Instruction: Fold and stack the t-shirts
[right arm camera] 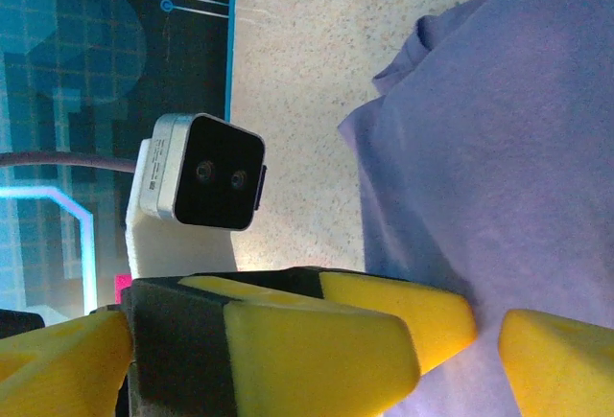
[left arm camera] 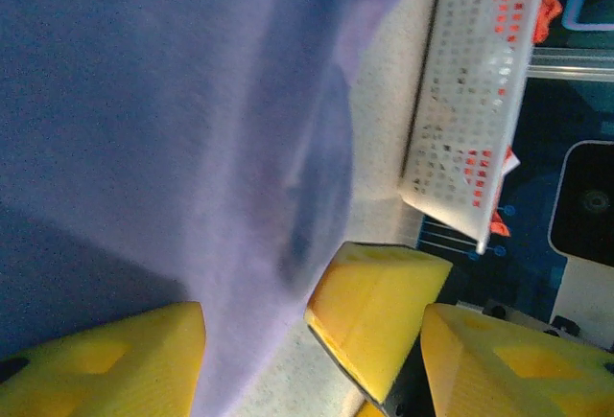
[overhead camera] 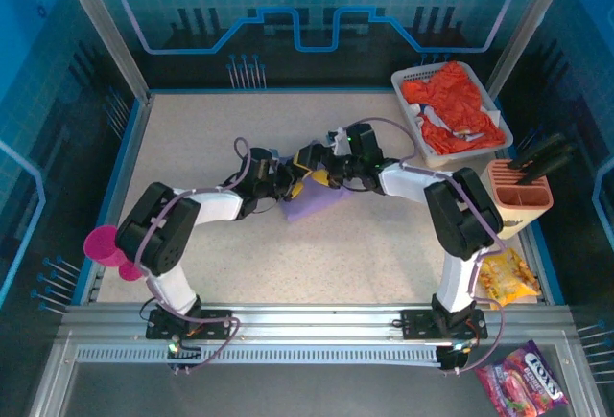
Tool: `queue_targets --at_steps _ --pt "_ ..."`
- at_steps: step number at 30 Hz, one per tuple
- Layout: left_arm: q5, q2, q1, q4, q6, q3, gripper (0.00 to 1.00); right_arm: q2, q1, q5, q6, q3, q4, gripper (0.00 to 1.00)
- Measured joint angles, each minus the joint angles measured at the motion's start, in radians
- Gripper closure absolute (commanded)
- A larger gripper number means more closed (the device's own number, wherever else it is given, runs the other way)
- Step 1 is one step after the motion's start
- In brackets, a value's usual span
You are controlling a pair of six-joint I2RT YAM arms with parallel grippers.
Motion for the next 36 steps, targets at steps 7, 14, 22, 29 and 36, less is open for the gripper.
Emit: queue_targets --at_steps 7,14,22,29,36 --pt "0.025 0.163 0.078 0.060 0.032 0.073 0.42 0.132 0.001 0.000 0.035 0.002 0.117 0.02" --pt "0.068 0.219 0.129 0.040 0.122 0.148 0.43 0.216 0.000 0.005 0.077 0.034 0.271 0.02" --pt "0.137 0.151 0.179 -0.063 0.184 0.155 0.41 0.184 0.000 -0.016 0.052 0.052 0.238 0.01" --pt "0.142 -0.068 0.181 -0.133 0.177 0.138 0.40 0.101 -0.005 -0.097 0.045 0.142 0.216 0.01" --pt "0.142 -0.144 0.063 -0.019 0.109 -0.003 0.41 0.166 -0.054 -0.067 0.047 0.266 0.162 0.01"
